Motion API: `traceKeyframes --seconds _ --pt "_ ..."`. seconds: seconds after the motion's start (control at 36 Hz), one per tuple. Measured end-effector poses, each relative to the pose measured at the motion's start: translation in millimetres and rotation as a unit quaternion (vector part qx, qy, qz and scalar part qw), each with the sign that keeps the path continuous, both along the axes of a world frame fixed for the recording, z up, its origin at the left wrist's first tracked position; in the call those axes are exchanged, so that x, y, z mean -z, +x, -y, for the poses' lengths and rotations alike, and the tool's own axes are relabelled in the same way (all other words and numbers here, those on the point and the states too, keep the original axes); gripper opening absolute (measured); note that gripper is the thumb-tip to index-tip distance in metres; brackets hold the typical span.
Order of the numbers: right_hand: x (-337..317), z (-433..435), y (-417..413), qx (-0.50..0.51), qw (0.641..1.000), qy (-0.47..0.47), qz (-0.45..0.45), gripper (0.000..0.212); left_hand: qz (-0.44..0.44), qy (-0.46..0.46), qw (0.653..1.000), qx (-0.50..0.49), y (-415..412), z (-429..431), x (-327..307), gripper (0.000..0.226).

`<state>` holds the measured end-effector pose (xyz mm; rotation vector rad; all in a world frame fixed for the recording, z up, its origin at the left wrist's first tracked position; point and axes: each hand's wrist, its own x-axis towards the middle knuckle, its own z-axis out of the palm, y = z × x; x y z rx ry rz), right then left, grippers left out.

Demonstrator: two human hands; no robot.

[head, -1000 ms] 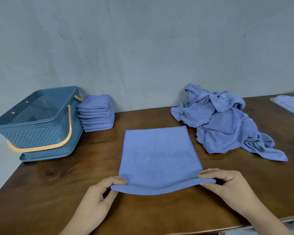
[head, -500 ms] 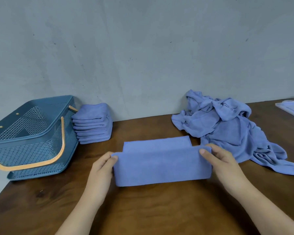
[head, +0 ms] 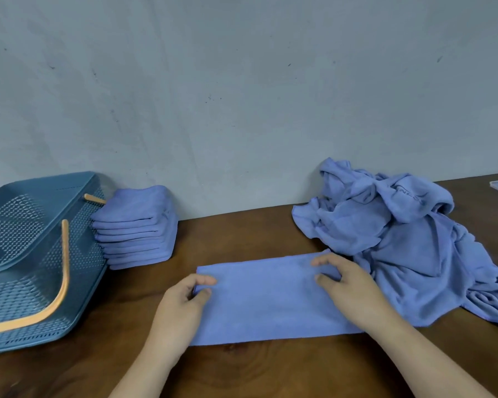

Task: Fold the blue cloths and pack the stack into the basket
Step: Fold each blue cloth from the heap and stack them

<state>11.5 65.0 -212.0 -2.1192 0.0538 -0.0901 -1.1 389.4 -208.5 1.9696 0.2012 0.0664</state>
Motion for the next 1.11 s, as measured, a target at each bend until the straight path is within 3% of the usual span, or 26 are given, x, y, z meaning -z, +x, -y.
traceKeyframes --seconds 0.39,0.56,0.75,0.83,0.92,1.03,1.11 --pt "11 3 12 0.034 0.998 -0.053 -0.004 0.039 0.037 0.024 0.998 -0.037 6 5 9 0.052" --pt "7 -4 9 0.018 0.984 -0.173 0.023 0.049 0.033 0.034 0.999 -0.024 5 5 -2 0.053" --pt "-5 -17 -5 0.079 0.907 -0.403 0.09 0.062 0.089 0.251 0.964 0.017 -11 15 -2 0.055" --pt "-3 -30 -8 -0.042 0.92 -0.365 0.138 0.057 0.085 0.327 0.941 0.026 -9 17 4 0.055" --pt "7 -34 -9 -0.163 0.91 -0.377 0.059 0.065 0.081 0.367 0.926 0.024 -5 14 3 0.055" --pt "7 -29 -8 -0.166 0.909 -0.382 0.001 0.08 0.068 0.391 0.918 0.02 0 1 0 0.053" --pt "8 -32 -6 -0.164 0.904 -0.395 -0.016 0.092 0.044 0.448 0.893 -0.005 2 -5 -3 0.055"
